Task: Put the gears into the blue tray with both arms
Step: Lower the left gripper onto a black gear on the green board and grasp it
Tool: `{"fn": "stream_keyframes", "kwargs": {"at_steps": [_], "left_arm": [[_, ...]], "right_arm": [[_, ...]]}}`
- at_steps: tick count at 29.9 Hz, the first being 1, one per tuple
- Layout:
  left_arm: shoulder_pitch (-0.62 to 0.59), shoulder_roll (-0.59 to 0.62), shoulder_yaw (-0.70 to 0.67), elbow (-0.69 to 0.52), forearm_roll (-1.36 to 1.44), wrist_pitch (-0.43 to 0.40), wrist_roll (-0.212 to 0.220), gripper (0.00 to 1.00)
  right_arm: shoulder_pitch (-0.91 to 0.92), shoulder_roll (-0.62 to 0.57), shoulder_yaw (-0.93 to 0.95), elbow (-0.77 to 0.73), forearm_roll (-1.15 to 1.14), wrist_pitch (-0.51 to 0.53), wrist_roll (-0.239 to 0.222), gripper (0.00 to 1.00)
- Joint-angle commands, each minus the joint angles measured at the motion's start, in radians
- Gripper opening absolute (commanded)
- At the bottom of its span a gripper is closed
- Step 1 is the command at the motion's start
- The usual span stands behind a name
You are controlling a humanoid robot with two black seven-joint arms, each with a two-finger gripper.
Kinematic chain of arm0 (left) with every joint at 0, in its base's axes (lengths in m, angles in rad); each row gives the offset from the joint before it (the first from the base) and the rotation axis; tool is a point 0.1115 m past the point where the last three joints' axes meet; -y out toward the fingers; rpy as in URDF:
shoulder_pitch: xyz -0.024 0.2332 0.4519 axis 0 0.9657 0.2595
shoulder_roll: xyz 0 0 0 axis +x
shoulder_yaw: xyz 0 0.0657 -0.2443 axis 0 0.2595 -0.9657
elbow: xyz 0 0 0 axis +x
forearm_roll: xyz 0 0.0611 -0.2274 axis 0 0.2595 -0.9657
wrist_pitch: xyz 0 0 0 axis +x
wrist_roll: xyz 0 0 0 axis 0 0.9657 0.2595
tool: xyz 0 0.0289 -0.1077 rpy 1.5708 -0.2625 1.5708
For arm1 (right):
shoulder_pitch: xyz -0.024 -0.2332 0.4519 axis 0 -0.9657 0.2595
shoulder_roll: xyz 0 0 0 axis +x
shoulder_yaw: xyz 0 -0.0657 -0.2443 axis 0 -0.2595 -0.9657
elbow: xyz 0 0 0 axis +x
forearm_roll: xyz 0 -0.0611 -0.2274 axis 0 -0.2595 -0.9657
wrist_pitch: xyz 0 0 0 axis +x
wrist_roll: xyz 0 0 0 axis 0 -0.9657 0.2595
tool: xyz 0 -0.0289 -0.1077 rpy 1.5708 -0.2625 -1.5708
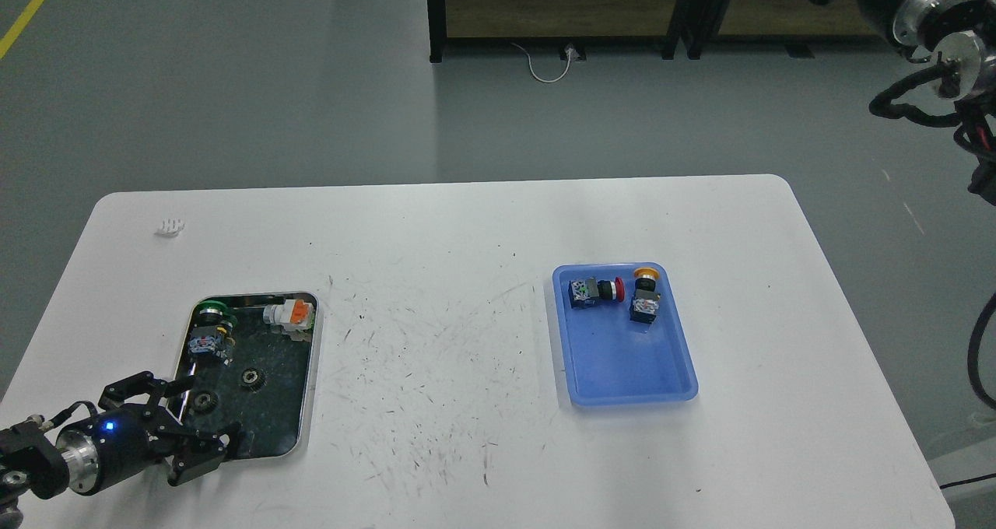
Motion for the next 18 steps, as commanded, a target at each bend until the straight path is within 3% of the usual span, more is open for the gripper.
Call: {"fn": "stream_keyframes", "kwargs": {"at_steps": [1, 18], "left_arm": [[0.000, -0.002, 0.003, 0.000, -0.002, 0.000, 0.000, 0.97], [-0.012, 0.001, 0.006, 0.000, -0.028, -0.006, 0.003, 0.86]], "right_arm": [[0.000, -0.002, 0.000, 0.000, 0.000, 0.000, 0.000, 0.99], [0.003, -0.002, 0.000, 0.000, 0.000, -0.001, -0.002, 0.99]]}}
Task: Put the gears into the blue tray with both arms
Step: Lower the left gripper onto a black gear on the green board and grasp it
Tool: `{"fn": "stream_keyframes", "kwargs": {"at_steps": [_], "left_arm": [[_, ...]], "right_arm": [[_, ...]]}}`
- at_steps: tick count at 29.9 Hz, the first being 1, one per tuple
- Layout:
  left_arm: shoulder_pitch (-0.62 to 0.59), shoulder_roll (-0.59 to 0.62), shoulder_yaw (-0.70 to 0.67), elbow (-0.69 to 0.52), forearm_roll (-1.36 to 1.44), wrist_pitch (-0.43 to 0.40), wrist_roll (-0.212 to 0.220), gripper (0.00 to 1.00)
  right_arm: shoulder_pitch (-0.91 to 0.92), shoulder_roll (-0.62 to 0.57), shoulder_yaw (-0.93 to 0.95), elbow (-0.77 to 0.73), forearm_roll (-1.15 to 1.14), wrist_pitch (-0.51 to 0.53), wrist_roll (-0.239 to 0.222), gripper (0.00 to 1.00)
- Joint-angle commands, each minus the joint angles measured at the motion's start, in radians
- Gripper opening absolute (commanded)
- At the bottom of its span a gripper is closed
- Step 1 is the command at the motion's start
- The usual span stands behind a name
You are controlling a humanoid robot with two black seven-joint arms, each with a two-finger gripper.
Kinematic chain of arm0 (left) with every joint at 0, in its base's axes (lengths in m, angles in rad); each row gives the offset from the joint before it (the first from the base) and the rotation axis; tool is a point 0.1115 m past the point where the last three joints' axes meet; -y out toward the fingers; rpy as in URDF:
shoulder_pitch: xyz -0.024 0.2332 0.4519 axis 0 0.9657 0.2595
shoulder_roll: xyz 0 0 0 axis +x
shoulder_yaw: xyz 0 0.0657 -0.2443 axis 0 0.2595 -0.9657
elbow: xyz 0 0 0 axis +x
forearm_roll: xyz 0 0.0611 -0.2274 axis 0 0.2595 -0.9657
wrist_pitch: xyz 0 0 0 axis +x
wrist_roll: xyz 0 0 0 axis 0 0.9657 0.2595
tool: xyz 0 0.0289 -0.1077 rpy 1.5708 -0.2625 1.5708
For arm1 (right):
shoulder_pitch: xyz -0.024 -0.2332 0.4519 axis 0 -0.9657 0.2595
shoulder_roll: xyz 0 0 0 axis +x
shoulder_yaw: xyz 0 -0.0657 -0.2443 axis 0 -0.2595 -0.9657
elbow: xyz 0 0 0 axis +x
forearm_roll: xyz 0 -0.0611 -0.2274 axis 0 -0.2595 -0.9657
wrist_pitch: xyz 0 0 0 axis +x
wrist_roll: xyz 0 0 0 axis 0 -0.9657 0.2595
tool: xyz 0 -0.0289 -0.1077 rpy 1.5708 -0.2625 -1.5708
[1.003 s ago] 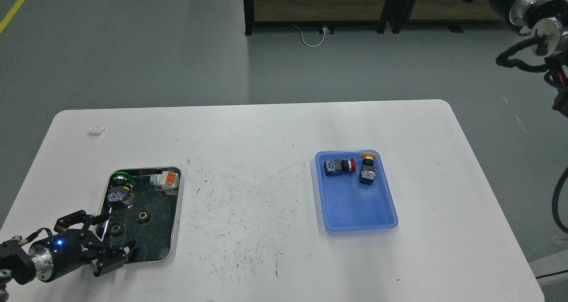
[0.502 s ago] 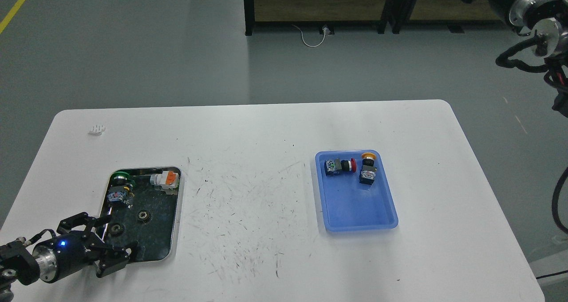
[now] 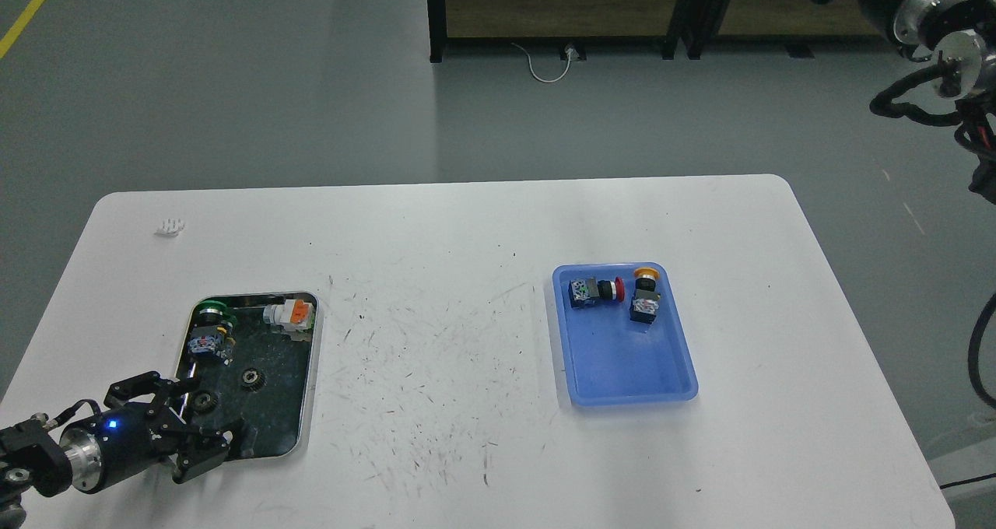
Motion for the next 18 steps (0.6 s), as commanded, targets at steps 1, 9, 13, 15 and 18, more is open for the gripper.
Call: {"fn": "stream_keyframes", "kwargs": {"at_steps": [1, 9, 13, 15, 18], "left_arm": [[-0.002, 0.003, 0.000, 0.000, -0.007, 0.001, 0.002, 0.85], [0.000, 0.006, -0.002, 0.002, -0.007, 0.005, 0.025, 0.77], [-0.002, 0.006, -0.002, 0.002, -0.007, 0.005, 0.038, 0.72], [-0.002, 0.006, -0.002, 0.002, -0.007, 0.005, 0.051, 0.70], [-0.004, 0.006, -0.002, 0.002, -0.007, 0.005, 0.060, 0.68]], "right_arm": [[0.000, 0.001, 0.000, -0.002, 0.000, -0.001, 0.000, 0.99], [0.002, -0.001, 0.000, 0.000, 0.000, -0.001, -0.002, 0.99], [0.002, -0.001, 0.000, 0.000, 0.000, -0.001, -0.002, 0.99], [0.002, -0.001, 0.000, 0.000, 0.000, -0.001, 0.000, 0.99], [0.002, -0.001, 0.000, 0.000, 0.000, -0.001, 0.000, 0.99]]}}
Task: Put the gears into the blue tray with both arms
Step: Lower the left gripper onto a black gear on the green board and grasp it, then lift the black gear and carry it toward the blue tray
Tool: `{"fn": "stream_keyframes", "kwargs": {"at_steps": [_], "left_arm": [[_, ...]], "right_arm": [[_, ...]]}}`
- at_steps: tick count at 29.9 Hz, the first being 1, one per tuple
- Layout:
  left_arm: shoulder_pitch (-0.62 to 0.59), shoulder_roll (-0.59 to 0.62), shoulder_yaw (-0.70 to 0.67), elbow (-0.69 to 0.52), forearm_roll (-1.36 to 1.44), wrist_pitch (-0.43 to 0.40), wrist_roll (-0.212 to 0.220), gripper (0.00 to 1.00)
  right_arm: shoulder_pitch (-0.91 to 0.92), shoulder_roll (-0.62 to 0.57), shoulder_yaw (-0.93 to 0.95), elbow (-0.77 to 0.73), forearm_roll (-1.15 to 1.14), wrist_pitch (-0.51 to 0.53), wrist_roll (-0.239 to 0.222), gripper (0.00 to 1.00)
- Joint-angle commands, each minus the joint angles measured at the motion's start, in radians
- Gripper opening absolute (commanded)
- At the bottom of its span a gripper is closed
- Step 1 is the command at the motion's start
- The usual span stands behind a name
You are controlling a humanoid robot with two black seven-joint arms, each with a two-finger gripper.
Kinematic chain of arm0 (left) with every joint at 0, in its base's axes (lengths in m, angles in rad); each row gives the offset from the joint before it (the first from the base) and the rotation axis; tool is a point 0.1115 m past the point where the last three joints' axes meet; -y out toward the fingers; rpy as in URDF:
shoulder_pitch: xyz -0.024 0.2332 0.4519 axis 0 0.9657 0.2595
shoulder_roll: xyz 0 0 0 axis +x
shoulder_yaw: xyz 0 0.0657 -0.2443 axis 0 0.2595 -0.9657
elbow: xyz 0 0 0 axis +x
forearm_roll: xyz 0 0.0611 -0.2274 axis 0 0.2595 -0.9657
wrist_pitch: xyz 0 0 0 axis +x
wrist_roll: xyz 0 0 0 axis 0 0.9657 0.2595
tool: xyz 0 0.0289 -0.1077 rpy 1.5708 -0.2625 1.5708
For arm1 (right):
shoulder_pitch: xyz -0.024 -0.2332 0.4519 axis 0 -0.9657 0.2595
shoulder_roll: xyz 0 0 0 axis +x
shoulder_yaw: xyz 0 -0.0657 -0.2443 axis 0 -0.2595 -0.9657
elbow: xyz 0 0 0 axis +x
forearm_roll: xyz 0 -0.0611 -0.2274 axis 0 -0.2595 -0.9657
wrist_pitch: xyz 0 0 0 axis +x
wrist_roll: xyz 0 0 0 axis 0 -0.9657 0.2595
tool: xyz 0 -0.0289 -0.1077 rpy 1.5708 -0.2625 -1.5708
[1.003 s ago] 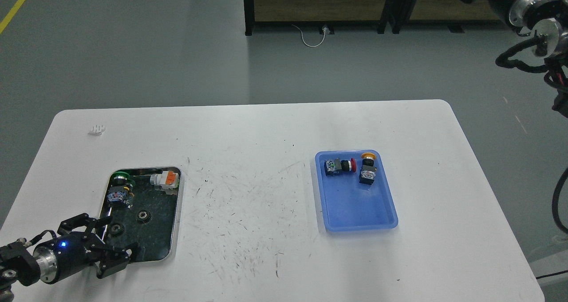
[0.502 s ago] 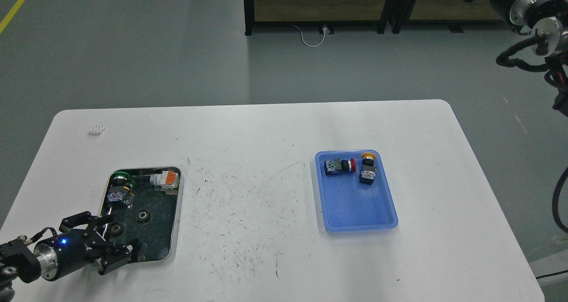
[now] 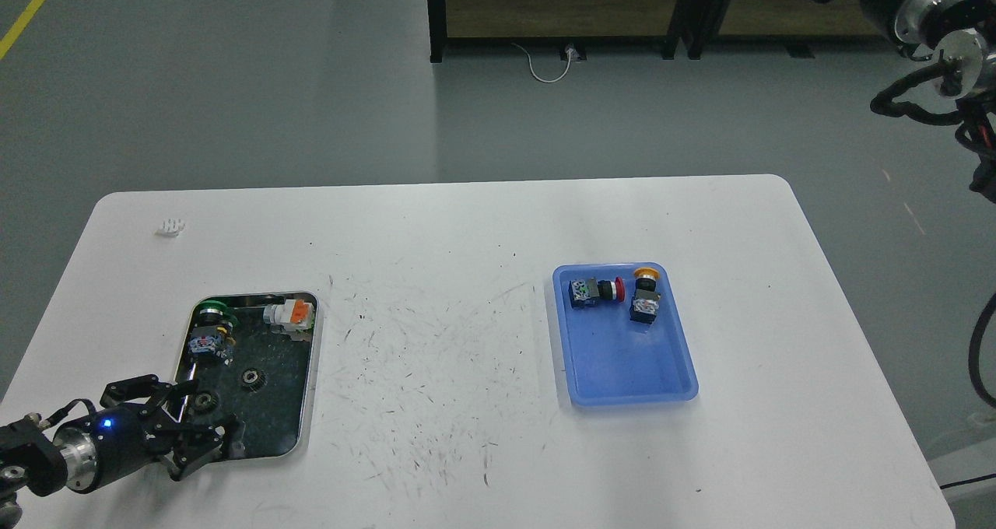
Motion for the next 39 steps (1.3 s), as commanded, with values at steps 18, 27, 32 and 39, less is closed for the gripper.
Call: {"fn": "stream_keyframes", "kwargs": {"at_steps": [18, 27, 32, 39], "left_arm": [[-0.003, 0.000, 0.000, -0.001, -0.001, -0.002, 0.017, 0.48], [-0.009, -0.002, 0.000, -0.001, -0.003, -0.012, 0.025, 0.33], [-0.009, -0.002, 0.000, -0.003, -0.003, -0.019, 0.025, 0.27], [-0.018, 0.000, -0.001, -0.013, -0.003, -0.019, 0.026, 0.25]], "right_arm": [[0.000, -0.002, 0.000, -0.002, 0.000, 0.000, 0.001, 0.99], [0.002, -0.002, 0.000, -0.002, 0.000, 0.000, 0.001, 0.99], [0.002, -0.003, 0.000, -0.002, 0.000, 0.000, 0.001, 0.99], [0.000, -0.003, 0.000, -0.002, 0.000, 0.000, 0.001, 0.99]]}}
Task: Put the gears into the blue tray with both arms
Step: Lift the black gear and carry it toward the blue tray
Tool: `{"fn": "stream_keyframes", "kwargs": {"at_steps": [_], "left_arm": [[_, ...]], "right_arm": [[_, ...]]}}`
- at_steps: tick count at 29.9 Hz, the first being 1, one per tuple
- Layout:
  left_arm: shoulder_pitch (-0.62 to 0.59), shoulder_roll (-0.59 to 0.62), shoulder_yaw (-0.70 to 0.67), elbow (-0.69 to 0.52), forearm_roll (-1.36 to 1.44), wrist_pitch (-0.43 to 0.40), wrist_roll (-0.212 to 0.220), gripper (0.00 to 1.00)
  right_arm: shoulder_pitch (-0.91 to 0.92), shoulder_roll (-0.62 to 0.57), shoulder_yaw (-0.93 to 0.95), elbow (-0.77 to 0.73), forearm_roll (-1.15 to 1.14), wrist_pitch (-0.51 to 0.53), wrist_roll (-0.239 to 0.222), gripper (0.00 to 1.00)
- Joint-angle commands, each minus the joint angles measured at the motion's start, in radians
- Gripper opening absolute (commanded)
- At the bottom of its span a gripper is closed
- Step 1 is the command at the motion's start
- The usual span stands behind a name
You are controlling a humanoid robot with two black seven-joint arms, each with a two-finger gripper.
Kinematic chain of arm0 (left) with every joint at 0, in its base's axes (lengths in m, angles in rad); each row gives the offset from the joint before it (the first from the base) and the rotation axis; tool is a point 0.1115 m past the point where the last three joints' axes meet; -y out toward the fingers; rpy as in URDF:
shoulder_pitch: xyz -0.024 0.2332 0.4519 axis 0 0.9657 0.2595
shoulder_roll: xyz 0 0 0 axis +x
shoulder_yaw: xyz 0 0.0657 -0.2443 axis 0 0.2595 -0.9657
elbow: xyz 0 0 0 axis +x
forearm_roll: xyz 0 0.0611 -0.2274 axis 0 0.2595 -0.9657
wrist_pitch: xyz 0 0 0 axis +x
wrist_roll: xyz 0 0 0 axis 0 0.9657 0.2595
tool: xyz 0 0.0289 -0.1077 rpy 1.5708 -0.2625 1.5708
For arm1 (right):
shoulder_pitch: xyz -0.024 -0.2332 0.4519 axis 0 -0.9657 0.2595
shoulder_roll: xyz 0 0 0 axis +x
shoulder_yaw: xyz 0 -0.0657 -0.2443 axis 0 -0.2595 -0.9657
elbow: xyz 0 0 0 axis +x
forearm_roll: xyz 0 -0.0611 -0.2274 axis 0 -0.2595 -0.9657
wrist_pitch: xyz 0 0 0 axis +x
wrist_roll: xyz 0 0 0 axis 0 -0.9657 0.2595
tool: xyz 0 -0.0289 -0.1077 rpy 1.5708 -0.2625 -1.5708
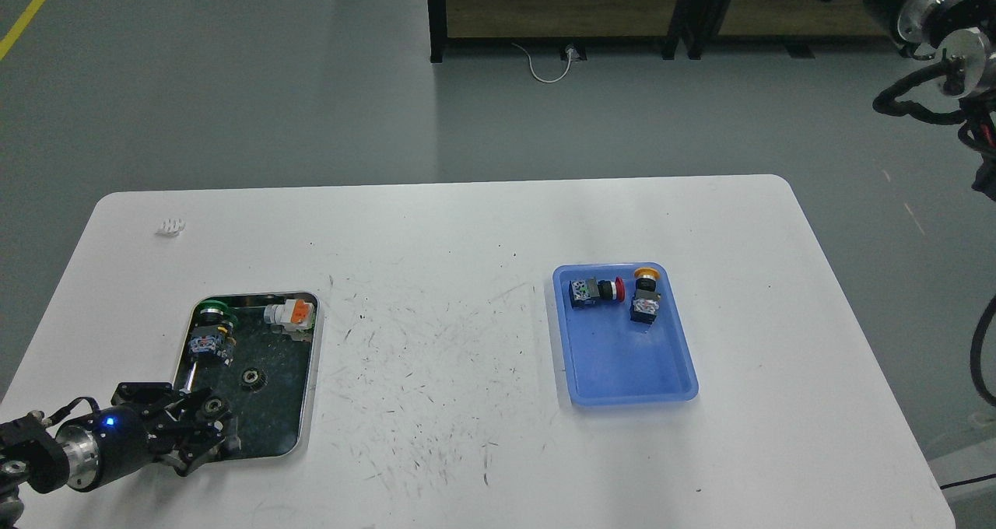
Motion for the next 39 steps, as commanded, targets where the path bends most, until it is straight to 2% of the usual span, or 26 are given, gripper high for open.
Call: {"fn": "stream_keyframes", "kwargs": {"at_steps": [1, 16, 22, 24, 26, 31, 39], "left_arm": [[-0.018, 0.006, -0.002, -0.012, -0.001, -0.002, 0.001, 0.25], [-0.214, 0.103, -0.021, -0.084, -0.008, -0.106, 0.067, 0.25], [-0.314, 0.116, -0.020, -0.168, -0.008, -0.151, 0.125, 0.24], [-0.346, 0.104, -0.012, -0.194, -0.008, -0.154, 0.158, 0.24], [-0.380, 0.074, -0.005, -0.216, -0.008, -0.161, 0.197, 0.24], [-0.444, -0.063, 0.000, -0.237, -0.021, -0.166, 0.249, 0.24], [-0.504, -0.311, 0.090, -0.184, -0.046, -0.158, 0.269, 0.24]], "right_arm": [[-0.002, 0.000, 0.000, 0.000, 0.000, 0.000, 0.000, 0.99], [-0.005, 0.000, 0.000, 0.000, 0.000, 0.000, 0.000, 0.99], [-0.008, 0.000, 0.000, -0.003, 0.000, 0.002, 0.000, 0.99], [-0.009, -0.003, 0.000, -0.005, 0.002, 0.003, 0.000, 0.99], [-0.011, -0.003, 0.000, -0.005, 0.000, 0.006, -0.002, 0.99], [-0.011, -0.001, -0.008, -0.005, 0.002, 0.006, -0.002, 0.99], [-0.008, 0.000, -0.026, -0.005, 0.002, 0.006, 0.000, 0.99]]}}
